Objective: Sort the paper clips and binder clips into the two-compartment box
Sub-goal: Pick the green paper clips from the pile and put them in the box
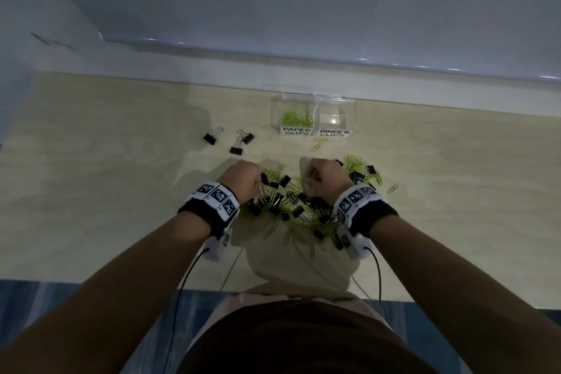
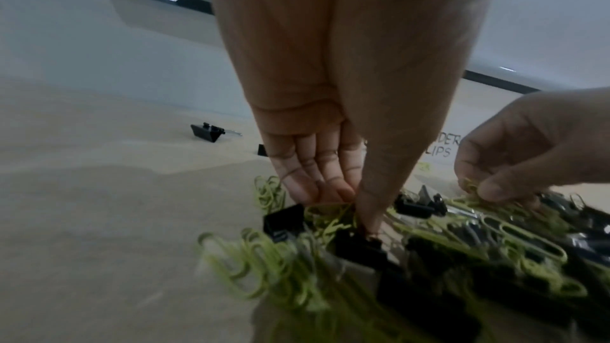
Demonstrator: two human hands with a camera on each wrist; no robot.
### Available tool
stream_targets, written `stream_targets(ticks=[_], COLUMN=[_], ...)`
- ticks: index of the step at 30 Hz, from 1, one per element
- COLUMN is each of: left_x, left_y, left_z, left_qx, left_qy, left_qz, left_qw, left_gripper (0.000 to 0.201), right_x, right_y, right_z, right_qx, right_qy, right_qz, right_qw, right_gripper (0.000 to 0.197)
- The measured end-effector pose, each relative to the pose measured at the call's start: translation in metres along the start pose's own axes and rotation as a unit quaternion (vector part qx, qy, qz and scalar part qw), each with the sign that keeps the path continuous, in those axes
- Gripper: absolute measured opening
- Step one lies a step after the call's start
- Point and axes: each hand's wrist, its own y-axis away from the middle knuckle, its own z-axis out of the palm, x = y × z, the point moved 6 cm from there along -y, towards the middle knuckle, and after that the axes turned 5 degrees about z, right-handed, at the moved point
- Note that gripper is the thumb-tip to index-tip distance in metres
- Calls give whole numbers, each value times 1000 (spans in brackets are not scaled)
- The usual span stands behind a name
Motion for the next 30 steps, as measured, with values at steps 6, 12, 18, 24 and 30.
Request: stream_targets(ticks=[6,12,18,24,30], left_x=[1,3,19,28,30], left_y=[-9,-19,-55,-97,-61], left_z=[-16,-59,-89,-101,-99], left_qx=[1,41,155,265,239], left_qy=[101,336,489,392,211], left_qz=[13,28,15,-18,75], left_qw=[995,941,858,881,945], left_gripper=[7,13,13,9,18], right_x=[23,25,0,-25,-43], right_y=[-2,-8,-40,-76,-42], right_z=[-20,-53,-95,-99,-81], right_qx=[-11,-27,62,151,159], right_qy=[-312,-480,-509,-361,-71], right_qz=[118,148,111,118,-23], right_qw=[943,864,852,913,984], right_gripper=[5,6,15,14,25])
